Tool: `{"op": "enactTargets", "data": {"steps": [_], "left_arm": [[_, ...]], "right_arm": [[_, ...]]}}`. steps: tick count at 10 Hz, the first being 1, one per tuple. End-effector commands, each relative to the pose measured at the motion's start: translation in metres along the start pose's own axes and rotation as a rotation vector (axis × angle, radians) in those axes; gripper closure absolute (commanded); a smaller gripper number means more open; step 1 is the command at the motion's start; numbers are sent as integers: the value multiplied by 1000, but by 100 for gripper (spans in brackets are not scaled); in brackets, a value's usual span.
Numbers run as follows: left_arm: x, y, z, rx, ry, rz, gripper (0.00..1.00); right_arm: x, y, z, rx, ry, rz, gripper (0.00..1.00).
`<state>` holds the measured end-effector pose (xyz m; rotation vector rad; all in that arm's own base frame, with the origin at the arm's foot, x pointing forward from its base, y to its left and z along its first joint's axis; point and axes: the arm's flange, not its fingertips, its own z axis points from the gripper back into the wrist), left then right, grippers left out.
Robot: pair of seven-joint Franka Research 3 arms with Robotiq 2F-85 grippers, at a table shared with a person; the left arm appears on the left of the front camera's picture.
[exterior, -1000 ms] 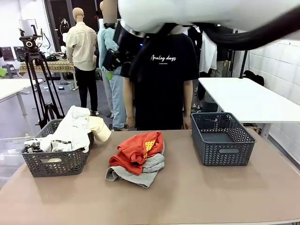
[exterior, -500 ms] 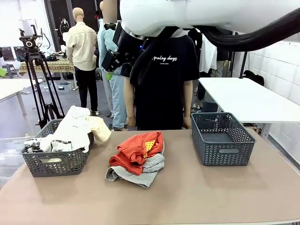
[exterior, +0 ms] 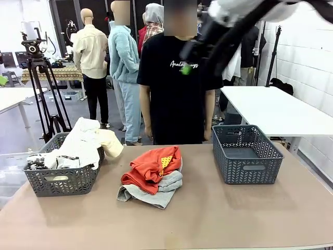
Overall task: Sort the tops and bottoms.
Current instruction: Lift clothes from the center of the table with your left hand.
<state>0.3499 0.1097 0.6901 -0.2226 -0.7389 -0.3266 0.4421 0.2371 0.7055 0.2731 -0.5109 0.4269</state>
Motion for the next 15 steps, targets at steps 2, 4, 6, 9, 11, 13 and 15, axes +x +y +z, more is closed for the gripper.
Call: {"op": "enactTargets", "data": {"steps": [2, 4, 6, 9, 11, 13, 15], "left_arm": [[-1, -1, 0, 2, 9, -2, 24], [-1, -1, 0, 2, 9, -2, 24], [-1, -1, 0, 2, 9, -2, 24], [-1, -1, 0, 2, 9, -2, 24], [0, 0, 0, 0, 0, 0, 24], [3, -75, -37, -83, -41, -64, 24], [4, -177, -55, -205, -107, -224, 24]], "right_arm": [[-85, -55, -6, -63, 86, -162, 0], [-130, -87, -2, -76, 122, -165, 0], [-136, -103, 12, -98, -11, -154, 0], [-99, -92, -2, -68, -119, -24, 0], [-123, -100, 26, -117, -75, -122, 0], [-123, -100, 26, -117, -75, -122, 0], [-123, -100, 26, -117, -75, -122, 0]]}}
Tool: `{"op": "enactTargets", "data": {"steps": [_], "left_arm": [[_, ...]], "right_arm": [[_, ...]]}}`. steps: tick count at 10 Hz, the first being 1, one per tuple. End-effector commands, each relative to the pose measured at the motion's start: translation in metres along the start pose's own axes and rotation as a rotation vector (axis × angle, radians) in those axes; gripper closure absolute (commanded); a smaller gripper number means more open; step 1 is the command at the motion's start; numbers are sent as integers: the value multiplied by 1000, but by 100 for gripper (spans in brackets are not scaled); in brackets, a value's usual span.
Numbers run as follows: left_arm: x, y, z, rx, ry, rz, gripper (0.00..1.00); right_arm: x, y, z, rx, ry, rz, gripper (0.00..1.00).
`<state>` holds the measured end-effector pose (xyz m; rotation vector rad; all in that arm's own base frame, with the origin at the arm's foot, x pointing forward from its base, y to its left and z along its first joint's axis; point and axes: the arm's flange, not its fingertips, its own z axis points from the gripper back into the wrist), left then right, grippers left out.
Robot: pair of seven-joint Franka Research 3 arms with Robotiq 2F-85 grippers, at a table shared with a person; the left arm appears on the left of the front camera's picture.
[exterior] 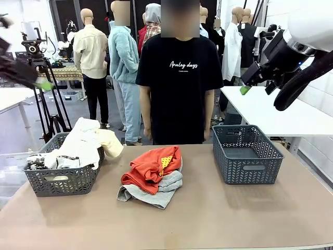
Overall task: Sort the tops and bottoms.
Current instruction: Lift clothes from the center of the table with your left hand.
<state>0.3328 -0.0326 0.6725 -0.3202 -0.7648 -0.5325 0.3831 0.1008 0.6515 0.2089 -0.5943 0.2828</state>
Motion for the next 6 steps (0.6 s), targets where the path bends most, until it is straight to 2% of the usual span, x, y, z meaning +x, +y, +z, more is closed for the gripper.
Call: {"op": "enactTargets", "data": {"steps": [1, 2, 4, 6], "left_arm": [[6, -76, -31, -42, -92, -178, 24], [3, -107, -55, -91, -64, -224, 24], [-1, -155, -124, -62, -47, -327, 24], [-16, -176, -187, -50, 62, -401, 24]], "right_arm": [[-4, 0, -1, -6, 7, -14, 0], [-4, 0, -1, -6, 7, -14, 0], [-4, 0, -1, -6, 7, -14, 0], [-4, 0, -1, -6, 7, -14, 0]]}}
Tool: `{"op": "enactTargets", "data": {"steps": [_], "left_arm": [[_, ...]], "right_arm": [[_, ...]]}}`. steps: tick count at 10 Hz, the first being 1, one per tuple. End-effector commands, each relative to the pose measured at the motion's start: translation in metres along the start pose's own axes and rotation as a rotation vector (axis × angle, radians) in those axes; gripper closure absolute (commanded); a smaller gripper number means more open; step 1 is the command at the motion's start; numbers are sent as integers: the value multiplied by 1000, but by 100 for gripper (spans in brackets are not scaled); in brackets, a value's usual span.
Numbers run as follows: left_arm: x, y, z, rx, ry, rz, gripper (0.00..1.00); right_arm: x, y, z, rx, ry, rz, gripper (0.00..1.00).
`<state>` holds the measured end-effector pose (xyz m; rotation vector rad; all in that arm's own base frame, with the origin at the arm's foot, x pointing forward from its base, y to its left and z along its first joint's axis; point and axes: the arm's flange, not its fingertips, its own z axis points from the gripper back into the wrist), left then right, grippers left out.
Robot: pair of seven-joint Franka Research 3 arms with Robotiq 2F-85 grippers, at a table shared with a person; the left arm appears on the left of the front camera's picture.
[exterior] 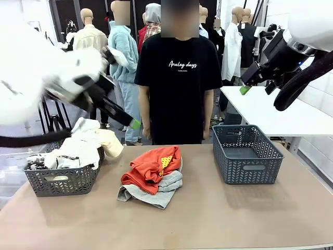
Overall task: Sort the tops and bottoms.
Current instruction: Lift clothes from the center of the table with your left hand.
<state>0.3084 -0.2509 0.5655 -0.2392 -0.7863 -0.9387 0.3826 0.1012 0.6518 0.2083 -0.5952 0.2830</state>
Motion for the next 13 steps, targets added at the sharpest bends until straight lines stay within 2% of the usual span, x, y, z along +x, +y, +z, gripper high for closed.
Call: {"op": "enactTargets", "data": {"steps": [1, 2, 3, 5, 6, 7, 9, 11, 13], "left_arm": [[-9, 4, -45, 13, 103, -33, 24], [-15, 11, -35, -1, 136, -32, 24], [-9, -1, -35, -3, 60, -27, 24], [-9, -1, -35, -3, 60, -27, 24], [-14, 4, -49, -4, 97, -39, 24], [-17, 13, -51, 67, 152, -37, 24], [19, 27, -110, 55, 169, -4, 24], [47, 30, -169, 8, 277, -9, 24], [56, 29, -224, 51, 425, -22, 24]], "right_arm": [[-3, 0, -1, -5, 7, -14, 0], [-3, 0, -1, -5, 7, -14, 0], [-3, 0, -1, -5, 7, -14, 0], [-3, 0, -1, -5, 7, -14, 0], [-3, 0, -1, -5, 7, -14, 0], [-3, 0, -1, -5, 7, -14, 0], [-3, 0, -1, -5, 7, -14, 0], [-3, 0, -1, -5, 7, -14, 0], [-3, 0, -1, -5, 7, -14, 0]]}}
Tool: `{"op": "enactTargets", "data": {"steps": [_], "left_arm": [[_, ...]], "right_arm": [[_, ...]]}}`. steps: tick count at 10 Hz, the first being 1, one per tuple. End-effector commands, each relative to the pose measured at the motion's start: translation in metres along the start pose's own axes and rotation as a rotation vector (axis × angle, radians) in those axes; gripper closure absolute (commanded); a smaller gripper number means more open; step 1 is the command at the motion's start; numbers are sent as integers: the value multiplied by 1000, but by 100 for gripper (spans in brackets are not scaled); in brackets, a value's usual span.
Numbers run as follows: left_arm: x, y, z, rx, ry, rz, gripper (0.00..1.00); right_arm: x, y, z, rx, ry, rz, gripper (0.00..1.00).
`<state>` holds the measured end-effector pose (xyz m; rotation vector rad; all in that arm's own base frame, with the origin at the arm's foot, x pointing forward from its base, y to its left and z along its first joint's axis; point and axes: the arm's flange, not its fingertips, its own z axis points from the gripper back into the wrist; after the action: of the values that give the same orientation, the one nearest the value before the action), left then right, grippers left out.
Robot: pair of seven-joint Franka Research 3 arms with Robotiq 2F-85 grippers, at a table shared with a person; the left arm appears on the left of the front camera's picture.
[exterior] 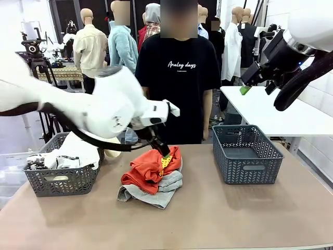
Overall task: Sort the tops and bottoms.
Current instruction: Lift clothes from the center of the table with your left hand.
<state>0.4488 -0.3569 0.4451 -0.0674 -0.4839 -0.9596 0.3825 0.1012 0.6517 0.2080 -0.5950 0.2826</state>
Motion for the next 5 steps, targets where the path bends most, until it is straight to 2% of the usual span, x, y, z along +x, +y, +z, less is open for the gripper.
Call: {"op": "enactTargets", "data": {"steps": [1, 3, 5], "left_arm": [[32, -3, -16, 53, 157, 10, 24], [28, 0, -28, 75, 211, 18, 24], [22, 8, -35, 43, 256, 11, 24]], "right_arm": [[-3, 0, -1, -5, 7, -14, 0], [-3, 0, -1, -5, 7, -14, 0], [-3, 0, -1, -5, 7, -14, 0]]}}
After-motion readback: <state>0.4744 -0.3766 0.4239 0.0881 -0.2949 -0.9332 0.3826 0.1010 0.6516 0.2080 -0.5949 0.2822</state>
